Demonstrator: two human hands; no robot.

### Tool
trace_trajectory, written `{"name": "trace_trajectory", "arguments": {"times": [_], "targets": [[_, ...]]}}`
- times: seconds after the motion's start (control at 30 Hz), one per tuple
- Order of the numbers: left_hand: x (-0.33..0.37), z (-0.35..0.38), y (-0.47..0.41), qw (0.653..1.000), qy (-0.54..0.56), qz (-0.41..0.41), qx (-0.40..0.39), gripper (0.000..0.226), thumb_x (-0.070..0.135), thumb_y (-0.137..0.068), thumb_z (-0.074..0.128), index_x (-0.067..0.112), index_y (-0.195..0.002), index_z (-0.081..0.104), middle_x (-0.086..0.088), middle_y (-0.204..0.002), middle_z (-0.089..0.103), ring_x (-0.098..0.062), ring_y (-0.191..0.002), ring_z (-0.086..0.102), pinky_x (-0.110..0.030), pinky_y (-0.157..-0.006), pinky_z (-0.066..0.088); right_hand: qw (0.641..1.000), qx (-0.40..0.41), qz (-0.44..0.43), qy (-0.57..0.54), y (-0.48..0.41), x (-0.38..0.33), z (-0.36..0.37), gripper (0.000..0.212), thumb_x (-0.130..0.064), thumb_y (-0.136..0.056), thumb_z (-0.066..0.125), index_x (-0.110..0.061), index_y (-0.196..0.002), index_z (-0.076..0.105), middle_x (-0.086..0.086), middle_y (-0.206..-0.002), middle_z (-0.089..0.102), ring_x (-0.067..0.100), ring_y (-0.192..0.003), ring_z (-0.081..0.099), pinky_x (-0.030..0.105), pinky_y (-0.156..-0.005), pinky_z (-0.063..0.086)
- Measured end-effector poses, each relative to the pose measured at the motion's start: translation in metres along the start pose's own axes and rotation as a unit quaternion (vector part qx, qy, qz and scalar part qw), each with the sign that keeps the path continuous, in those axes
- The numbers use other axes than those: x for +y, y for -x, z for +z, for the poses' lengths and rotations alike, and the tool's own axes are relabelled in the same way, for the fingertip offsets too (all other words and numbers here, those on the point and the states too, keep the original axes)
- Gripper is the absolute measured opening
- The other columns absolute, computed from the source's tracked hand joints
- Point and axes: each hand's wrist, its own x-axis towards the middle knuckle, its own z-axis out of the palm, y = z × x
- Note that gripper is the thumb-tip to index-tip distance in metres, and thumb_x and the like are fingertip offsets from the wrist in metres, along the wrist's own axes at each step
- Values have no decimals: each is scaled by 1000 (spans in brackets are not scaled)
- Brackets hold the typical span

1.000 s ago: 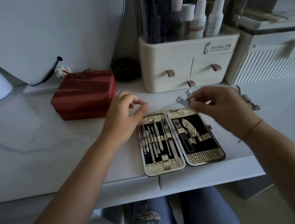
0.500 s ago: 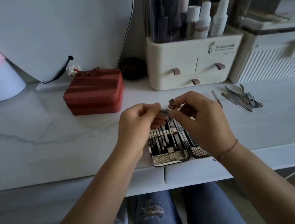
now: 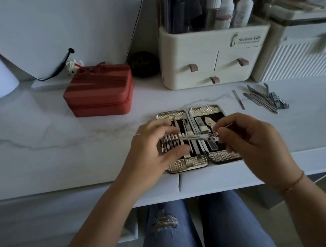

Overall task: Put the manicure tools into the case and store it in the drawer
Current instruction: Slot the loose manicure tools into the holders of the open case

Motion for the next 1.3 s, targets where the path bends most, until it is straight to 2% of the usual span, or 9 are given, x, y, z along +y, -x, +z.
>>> {"name": "trace_trajectory", "arguments": {"times": [0.1,0.23,0.37,0.47,0.7,0.9,1.1,1.23,1.3], "targets": [[-8,-4,10,998,-14,12,-59,67,67,-66,63,32,-123,57,23,-135,43,11,-127,33,1,-99,18,997,-29,1,69,3,1,-14,14,-16,-83,65,-28,-77,65,-11,-63,63,10,-52,53,13,-51,41],[-9,-5,14,996,-31,35,-70,71,66,-66,65,31,-127,55,29,-135,39,14,-131,26,0,-103,15,989,-48,-21,135,5,1,-20,16,-16,-83,65,-29,-76,63,-7,-70,63,19,-61,55,14,-52,40],[-9,-6,15,997,-22,25,-71,71,64,-64,69,33,-126,55,32,-134,37,15,-132,23,1,-102,14,980,-50,-73,176,5,-3,-19,9,-21,-83,64,-26,-77,63,-10,-75,61,8,-65,55,7,-57,38],[-10,-3,16,998,-18,26,-62,70,67,-63,61,35,-124,55,32,-135,39,13,-132,25,-7,-107,19,976,-52,-104,184,5,-6,-11,5,-20,-80,60,-19,-78,65,-15,-66,58,1,-65,53,5,-59,37],[-9,-1,17,998,-21,17,-54,71,69,-62,58,35,-124,55,27,-138,42,14,-133,24,-13,-107,23,982,-39,-95,162,5,-3,-10,5,-22,-78,63,-21,-76,67,-11,-62,61,6,-62,55,6,-56,38],[-9,1,17,998,-26,17,-45,67,69,-63,59,35,-121,58,26,-137,44,11,-133,27,-25,-109,30,988,-43,-74,126,9,2,-10,3,-23,-76,64,-24,-74,66,-11,-75,62,8,-60,54,6,-56,38],[-10,1,17,999,-29,15,-44,66,69,-63,58,34,-119,59,26,-137,44,12,-133,26,-22,-108,29,992,-46,-66,99,16,4,-7,4,-21,-75,65,-24,-74,67,-11,-76,66,9,-63,58,5,-57,39],[-9,0,17,998,-32,17,-45,65,70,-63,57,34,-118,60,26,-137,43,13,-133,25,-16,-107,26,987,6,-95,130,23,6,-1,3,-16,-75,67,-17,-75,70,-10,-63,61,1,-61,54,4,-58,38],[-9,0,17,998,-35,18,-45,64,70,-64,57,34,-117,60,26,-138,44,13,-133,25,-13,-106,25,980,33,-114,160,28,5,6,5,-15,-76,66,-13,-75,71,-9,-65,61,3,-60,52,8,-56,39]]}}
